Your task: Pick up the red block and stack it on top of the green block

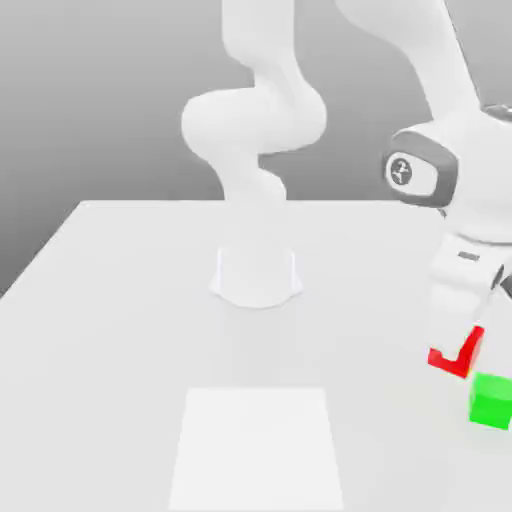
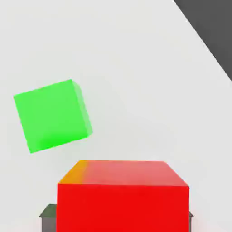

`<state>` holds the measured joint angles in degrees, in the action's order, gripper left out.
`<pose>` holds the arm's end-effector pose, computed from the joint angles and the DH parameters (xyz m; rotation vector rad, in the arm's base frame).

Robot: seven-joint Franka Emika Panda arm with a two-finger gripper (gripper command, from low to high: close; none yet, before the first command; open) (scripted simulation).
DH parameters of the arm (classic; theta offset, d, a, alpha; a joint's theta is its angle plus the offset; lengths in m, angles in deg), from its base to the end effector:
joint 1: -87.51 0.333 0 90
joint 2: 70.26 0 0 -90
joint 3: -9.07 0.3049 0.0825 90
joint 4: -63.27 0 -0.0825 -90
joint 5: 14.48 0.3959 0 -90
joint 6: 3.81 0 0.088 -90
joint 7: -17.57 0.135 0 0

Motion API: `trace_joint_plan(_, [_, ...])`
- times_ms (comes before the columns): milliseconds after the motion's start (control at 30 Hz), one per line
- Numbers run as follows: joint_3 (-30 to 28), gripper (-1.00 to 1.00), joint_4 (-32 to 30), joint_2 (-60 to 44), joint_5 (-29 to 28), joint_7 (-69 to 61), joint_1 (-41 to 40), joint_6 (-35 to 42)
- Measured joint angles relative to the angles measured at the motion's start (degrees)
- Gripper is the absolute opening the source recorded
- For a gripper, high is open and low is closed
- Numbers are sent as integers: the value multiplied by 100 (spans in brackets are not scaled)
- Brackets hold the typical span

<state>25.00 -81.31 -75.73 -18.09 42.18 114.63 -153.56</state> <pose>0.3396 0.3222 0.1931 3.0815 0.5848 0.0037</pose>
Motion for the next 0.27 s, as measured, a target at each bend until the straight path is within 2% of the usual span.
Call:
trace_joint_plan(133, [-144,-100,184,-757,-422,126,167,-540])
trace_joint_plan(167, [-226,100,200,-950,-541,206,229,-711])
trace_joint_plan(267, [-226,100,200,-950,-541,206,229,-711])
